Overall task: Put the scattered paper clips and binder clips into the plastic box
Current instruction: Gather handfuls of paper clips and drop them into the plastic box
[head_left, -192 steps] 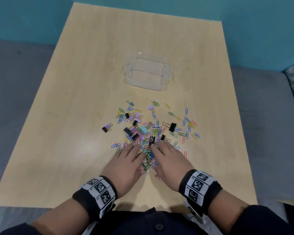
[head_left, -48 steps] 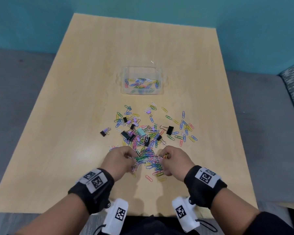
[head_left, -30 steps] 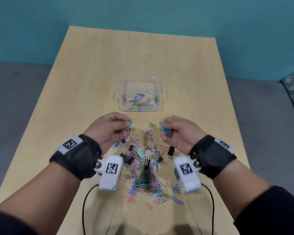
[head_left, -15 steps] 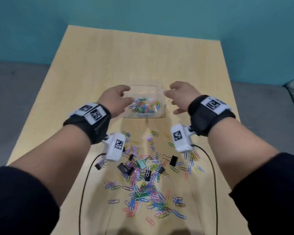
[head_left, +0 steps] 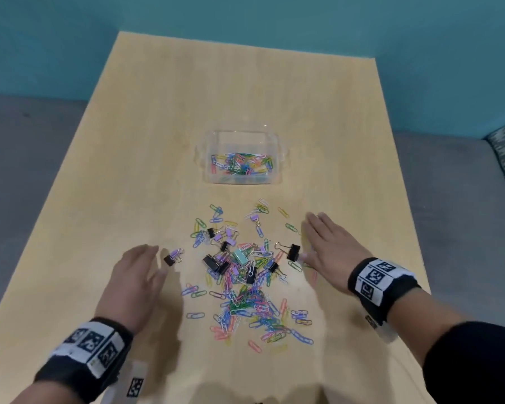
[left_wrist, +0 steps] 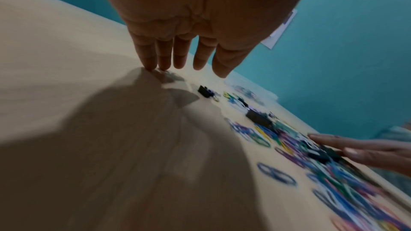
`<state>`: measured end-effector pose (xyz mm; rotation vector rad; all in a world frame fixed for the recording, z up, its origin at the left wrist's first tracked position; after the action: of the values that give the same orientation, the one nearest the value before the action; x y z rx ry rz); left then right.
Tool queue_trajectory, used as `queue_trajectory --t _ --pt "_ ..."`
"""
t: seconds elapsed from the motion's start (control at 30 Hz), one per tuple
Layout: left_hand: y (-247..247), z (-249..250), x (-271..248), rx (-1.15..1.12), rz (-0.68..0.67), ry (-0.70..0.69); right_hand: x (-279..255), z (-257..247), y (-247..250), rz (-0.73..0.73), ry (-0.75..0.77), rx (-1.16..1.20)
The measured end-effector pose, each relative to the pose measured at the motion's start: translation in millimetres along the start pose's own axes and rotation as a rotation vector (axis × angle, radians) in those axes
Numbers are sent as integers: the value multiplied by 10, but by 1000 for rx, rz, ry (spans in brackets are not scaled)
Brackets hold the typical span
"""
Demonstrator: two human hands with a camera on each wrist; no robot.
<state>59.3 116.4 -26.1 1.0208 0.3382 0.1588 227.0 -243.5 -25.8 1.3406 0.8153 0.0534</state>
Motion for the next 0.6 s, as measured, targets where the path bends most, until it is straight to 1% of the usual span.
queue_trajectory --t 0.17,0.2,0.23,0.3,0.37,0.43,0.5,0.6 --pt "-70 78 -355 -13 -24 -61 -499 -175 -139 -93 -1 7" --pt "-66 85 -407 -16 -14 -65 -526 -181 -77 -84 -2 20" --pt "-70 84 -450 -18 -5 -68 -503 -198 48 -45 2 38" --pt "-92 94 -515 -16 -5 -79 -322 -234 318 36 15 49" --pt "-104 120 -567 -20 0 -80 -11 -321 510 55 88 -3" --pt "-107 169 -628 -27 17 -88 330 -480 614 47 190 -42" --pt "-106 208 -694 -31 28 -102 597 -654 653 7 251 -99" --pt "-104 217 -781 -46 19 -95 766 -887 698 -47 362 -191"
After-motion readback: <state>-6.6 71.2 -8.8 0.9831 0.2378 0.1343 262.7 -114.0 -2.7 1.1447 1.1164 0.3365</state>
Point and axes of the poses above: each hand's wrist, its own x-axis towards the middle knuckle, its own y-axis out of the back of the hand, z = x × y, the point moved 2 cm from there along x, towards the middle knuckle, and after that the axes turned 4 degrees about -y, right-handed, at the moved point
